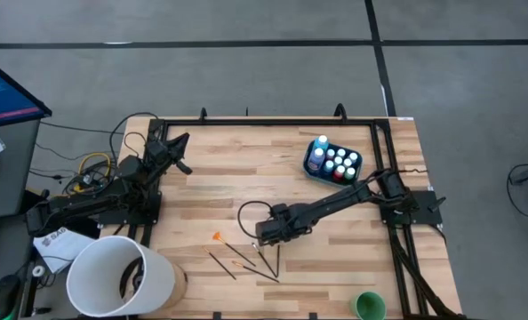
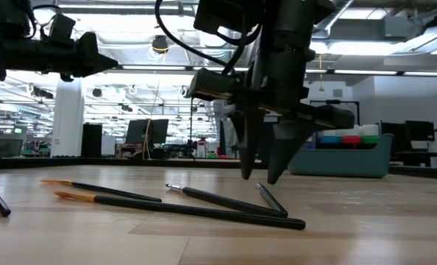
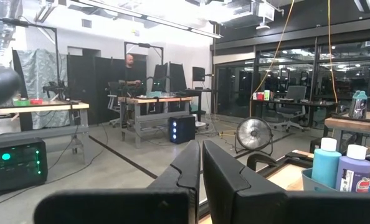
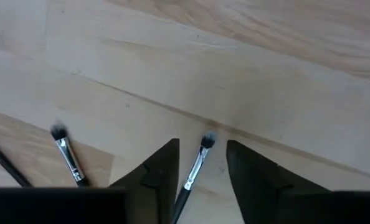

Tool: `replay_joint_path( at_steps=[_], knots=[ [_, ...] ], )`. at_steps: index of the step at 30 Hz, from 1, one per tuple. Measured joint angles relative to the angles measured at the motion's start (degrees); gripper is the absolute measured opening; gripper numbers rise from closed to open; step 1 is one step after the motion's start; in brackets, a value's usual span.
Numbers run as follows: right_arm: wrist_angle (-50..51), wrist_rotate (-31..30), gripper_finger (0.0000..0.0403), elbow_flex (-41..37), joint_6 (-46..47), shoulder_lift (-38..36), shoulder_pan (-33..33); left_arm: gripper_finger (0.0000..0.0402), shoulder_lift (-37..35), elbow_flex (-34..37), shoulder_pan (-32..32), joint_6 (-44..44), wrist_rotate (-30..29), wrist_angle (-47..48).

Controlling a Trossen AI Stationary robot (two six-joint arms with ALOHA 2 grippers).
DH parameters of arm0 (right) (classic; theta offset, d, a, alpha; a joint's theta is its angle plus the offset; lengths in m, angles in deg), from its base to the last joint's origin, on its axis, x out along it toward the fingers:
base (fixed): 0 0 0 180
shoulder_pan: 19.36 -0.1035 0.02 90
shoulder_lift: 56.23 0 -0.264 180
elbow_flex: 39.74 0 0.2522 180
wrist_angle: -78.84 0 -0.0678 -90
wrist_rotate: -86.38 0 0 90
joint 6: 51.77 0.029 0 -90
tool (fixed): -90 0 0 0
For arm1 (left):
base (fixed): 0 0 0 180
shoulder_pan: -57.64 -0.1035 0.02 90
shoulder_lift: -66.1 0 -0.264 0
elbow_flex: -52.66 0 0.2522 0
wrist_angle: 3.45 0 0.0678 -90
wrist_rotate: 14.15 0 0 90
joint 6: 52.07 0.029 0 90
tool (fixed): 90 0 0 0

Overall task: Pick & Place Paint Supplies
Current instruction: Put the right silver paint brush into the green cup

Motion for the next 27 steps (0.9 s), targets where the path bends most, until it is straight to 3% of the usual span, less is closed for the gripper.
replay_joint_path(
  at_steps=[11,17,22,27],
  knots=[
    [-0.19,4.02,0.0087,1.51,-1.96,3.76,0.59,0.0008,0.00,0.01,0.00,0.01,0.00,-0.10],
    [8.73,2.57,0.0060,5.98,-3.23,4.98,0.37,0.0008,0.02,0.01,0.00,-0.01,0.00,-0.19],
    [9.27,2.31,0.0009,6.01,-6.14,4.85,0.44,0.0008,0.01,0.00,0.00,-0.01,0.00,-0.28],
    [9.20,0.88,0.0004,5.18,-8.75,4.76,0.74,0.0008,0.02,0.00,0.00,0.00,0.00,-0.28]
  ],
)
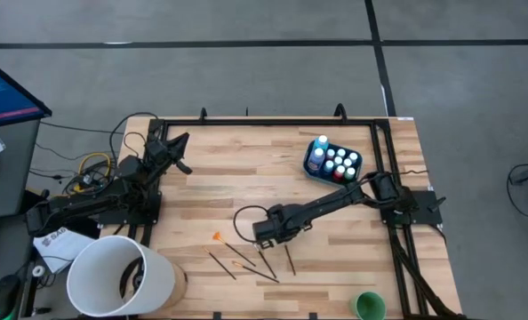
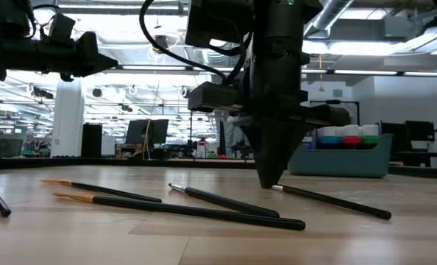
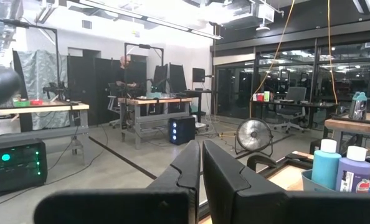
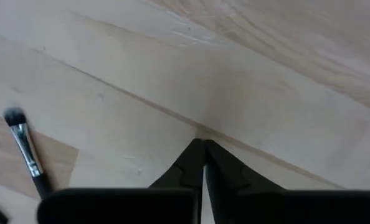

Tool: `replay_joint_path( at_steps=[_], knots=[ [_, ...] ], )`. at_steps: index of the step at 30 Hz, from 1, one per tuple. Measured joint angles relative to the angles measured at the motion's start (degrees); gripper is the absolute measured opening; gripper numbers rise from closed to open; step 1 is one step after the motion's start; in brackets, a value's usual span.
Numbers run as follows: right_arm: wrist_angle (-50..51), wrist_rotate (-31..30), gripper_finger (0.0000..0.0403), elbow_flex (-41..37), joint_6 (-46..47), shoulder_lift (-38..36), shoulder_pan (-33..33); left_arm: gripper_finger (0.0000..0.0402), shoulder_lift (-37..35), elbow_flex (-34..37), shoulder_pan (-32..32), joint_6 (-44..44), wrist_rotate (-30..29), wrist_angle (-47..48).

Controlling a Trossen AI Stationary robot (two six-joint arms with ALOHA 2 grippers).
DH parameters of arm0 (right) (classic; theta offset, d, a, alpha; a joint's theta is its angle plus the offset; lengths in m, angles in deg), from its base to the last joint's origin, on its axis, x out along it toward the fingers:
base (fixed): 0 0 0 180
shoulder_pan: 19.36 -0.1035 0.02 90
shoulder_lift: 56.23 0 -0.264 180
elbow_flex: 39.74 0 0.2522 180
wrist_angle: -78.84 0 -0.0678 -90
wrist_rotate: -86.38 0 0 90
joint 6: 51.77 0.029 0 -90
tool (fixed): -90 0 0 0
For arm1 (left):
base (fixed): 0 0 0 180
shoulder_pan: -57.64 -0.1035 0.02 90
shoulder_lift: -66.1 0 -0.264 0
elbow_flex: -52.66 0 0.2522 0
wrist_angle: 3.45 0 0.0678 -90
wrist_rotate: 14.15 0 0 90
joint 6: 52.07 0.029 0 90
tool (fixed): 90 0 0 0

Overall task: Pick & Place Paint Supplies
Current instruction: Put the right silver paint brush into the green cup

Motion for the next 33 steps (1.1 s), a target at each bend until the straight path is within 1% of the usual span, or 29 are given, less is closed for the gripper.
replay_joint_path(
  at_steps=[2,3,5,8,11,14,18,21,24,27,31,33],
  knots=[
    [1.14,-2.13,0.0003,-0.15,-1.40,-0.89,-0.06,0.0008,-0.01,0.00,-0.01,0.00,-0.01,0.00],
    [3.15,-3.86,0.0002,-0.50,-1.68,-1.29,-0.09,0.0008,0.00,-0.01,0.01,-0.01,-0.01,0.00],
    [3.15,-7.81,0.0001,-0.69,-1.78,-2.43,-0.10,0.0008,0.00,0.00,-0.01,-0.01,0.01,-0.01],
    [5.97,-13.98,0.0001,-0.32,-0.61,-6.82,-0.39,0.0008,-0.02,0.01,-0.01,-0.01,0.00,-0.04],
    [8.21,-18.66,0.0001,-0.37,0.19,-9.95,-1.55,0.0008,0.02,-0.01,-0.01,-0.01,-0.01,-0.14],
    [11.50,-25.75,0.0000,-0.39,3.70,-13.78,-3.92,0.0008,0.15,-0.01,-0.01,0.01,-0.01,-0.10],
    [19.88,-37.49,0.0000,-0.24,13.50,-19.70,-10.33,0.0008,0.31,-0.01,-0.01,0.00,0.00,-0.12],
    [26.15,-42.75,0.0000,-0.26,21.89,-23.11,-16.40,0.0008,0.31,-0.01,0.00,0.00,-0.01,-0.20],
    [31.82,-46.49,0.0000,-0.26,27.25,-25.41,-22.75,0.0008,0.31,0.01,-0.01,0.00,0.00,-0.21],
    [37.13,-47.87,0.0000,-0.27,33.08,-27.01,-28.70,0.0008,0.31,-0.01,-0.01,0.01,-0.01,-0.22],
    [36.51,-52.41,0.0000,-1.98,32.36,-30.38,-36.14,0.0008,0.31,-0.01,0.00,0.00,-0.01,-0.20],
    [36.83,-54.26,0.0000,-3.03,32.59,-31.72,-38.87,0.0008,0.31,0.00,0.00,-0.01,0.00,-0.22]
  ],
)
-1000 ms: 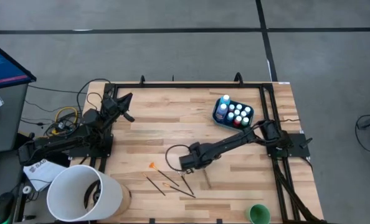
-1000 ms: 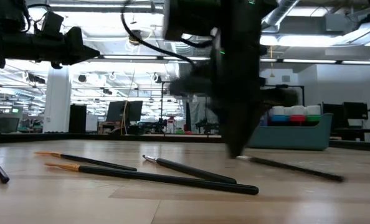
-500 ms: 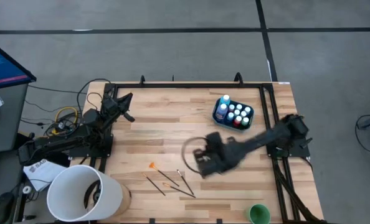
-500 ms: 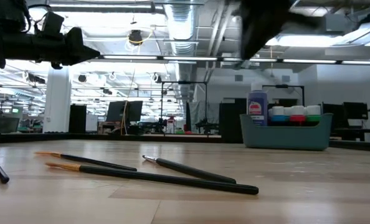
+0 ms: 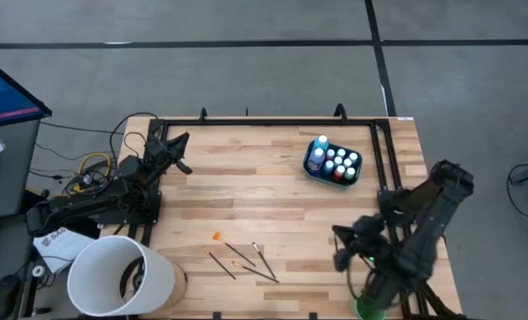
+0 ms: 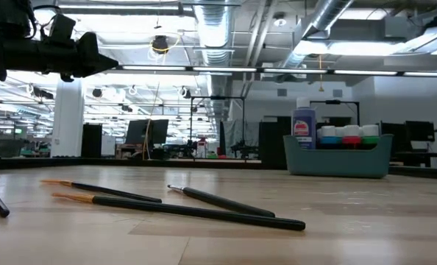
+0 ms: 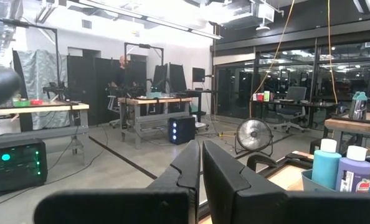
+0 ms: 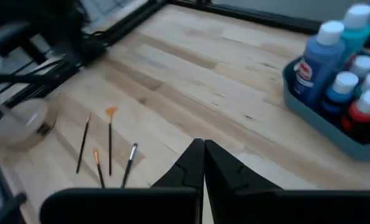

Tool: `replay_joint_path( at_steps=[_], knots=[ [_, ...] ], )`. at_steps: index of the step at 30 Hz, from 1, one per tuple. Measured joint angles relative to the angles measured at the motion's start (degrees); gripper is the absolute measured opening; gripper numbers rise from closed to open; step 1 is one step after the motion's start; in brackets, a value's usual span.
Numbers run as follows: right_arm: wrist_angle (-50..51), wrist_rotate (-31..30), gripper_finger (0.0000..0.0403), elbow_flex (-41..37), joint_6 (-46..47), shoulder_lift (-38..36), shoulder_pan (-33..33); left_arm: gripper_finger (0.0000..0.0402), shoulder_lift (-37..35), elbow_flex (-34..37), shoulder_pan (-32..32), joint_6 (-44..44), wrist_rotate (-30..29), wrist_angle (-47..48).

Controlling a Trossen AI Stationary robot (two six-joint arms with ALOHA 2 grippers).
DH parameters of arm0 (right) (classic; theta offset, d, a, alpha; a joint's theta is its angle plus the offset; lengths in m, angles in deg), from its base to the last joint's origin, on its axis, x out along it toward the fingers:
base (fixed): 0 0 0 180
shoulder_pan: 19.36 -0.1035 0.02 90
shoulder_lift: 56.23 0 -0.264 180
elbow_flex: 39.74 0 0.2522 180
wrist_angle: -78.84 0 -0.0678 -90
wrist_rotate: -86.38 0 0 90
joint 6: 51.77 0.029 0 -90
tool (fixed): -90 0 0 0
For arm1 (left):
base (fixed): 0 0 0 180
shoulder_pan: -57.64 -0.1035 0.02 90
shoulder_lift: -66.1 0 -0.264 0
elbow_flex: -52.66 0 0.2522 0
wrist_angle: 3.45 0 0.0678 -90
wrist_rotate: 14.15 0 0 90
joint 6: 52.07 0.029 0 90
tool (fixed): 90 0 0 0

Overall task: Pick & Place Paint Supplies
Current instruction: Put the right silver paint brush into the green cup

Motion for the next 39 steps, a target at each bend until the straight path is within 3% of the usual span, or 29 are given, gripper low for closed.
replay_joint_path(
  at_steps=[11,20,29,39],
  knots=[
    [-0.29,-13.13,0.0000,-14.23,9.61,-9.35,-16.58,0.0008,0.00,-0.01,-0.01,0.00,-0.01,-0.02],
    [-4.94,-17.38,0.0000,-24.51,11.97,-14.43,-22.90,0.0008,0.00,-0.01,0.01,0.00,-0.01,-0.11],
    [-7.45,-17.64,0.0000,-26.37,13.42,-16.00,-27.58,0.0008,0.00,-0.01,0.01,0.00,-0.01,-0.20],
    [-7.33,-22.17,0.0000,-26.37,-4.76,-27.47,-30.11,0.0008,0.00,0.00,-0.01,0.01,0.00,-0.20]
  ],
)
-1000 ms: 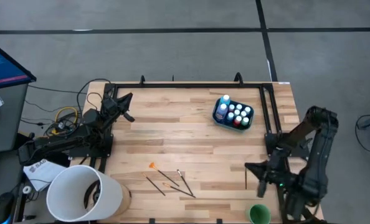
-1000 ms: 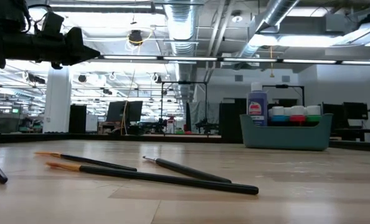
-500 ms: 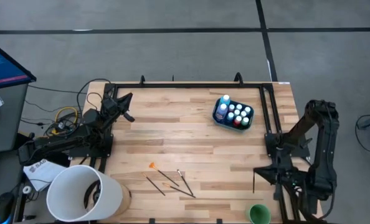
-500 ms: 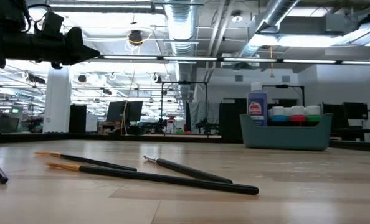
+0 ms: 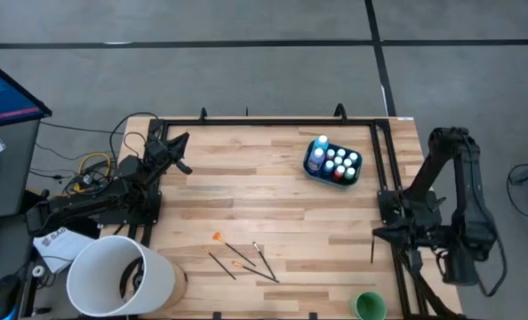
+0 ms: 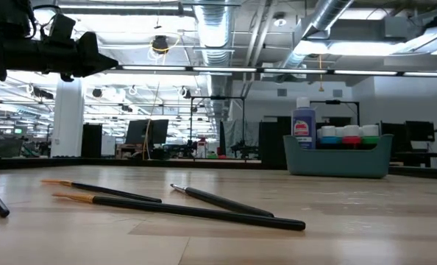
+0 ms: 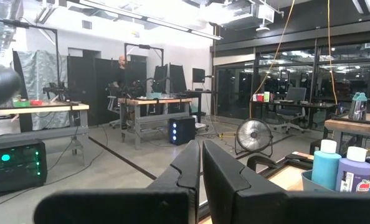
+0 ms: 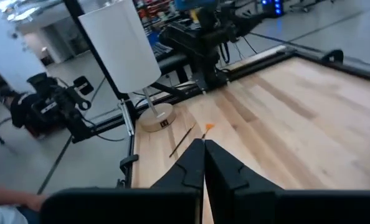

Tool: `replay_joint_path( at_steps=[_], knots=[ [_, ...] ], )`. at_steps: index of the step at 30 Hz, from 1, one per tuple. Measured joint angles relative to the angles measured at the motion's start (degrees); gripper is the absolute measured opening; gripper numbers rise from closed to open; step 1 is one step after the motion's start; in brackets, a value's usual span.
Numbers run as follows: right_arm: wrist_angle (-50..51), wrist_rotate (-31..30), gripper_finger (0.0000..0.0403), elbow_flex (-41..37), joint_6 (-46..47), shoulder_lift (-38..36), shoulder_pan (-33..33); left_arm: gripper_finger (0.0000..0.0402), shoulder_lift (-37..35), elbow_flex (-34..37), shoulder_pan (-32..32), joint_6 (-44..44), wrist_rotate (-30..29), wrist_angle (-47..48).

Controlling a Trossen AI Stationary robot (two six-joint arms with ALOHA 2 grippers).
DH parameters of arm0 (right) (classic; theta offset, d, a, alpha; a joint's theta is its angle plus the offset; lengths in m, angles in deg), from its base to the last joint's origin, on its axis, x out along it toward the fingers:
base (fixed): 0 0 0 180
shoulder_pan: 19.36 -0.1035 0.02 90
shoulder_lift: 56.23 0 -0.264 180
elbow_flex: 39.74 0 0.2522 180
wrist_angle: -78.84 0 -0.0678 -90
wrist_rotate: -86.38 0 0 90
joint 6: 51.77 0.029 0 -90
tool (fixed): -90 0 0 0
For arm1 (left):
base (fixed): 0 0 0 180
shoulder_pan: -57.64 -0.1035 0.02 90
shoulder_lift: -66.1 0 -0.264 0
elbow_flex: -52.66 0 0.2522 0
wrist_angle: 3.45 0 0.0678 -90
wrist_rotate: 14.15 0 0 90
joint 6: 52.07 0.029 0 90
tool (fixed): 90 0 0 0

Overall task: Pick & Place Paint Supplies
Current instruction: Put the right silver paint brush into the green cup

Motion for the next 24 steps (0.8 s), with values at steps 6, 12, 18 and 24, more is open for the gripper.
replay_joint_path(
  at_steps=[6,12,18,24],
  knots=[
    [-1.89,-0.20,0.0000,0.02,-13.46,-6.64,-2.72,0.0008,0.00,0.01,0.02,0.00,-0.01,0.00],
    [-8.02,-1.28,0.0000,0.02,-25.25,-8.85,-7.40,0.0008,0.00,-0.01,0.00,0.00,-0.01,0.00],
    [-18.19,-1.27,0.0000,0.02,-35.97,-5.10,-11.02,0.0008,0.00,0.01,0.00,0.01,-0.01,0.00],
    [-22.85,-1.25,0.0000,0.02,-38.66,-0.24,-12.81,0.0008,0.00,-0.01,0.01,-0.01,0.00,0.00]
  ],
)
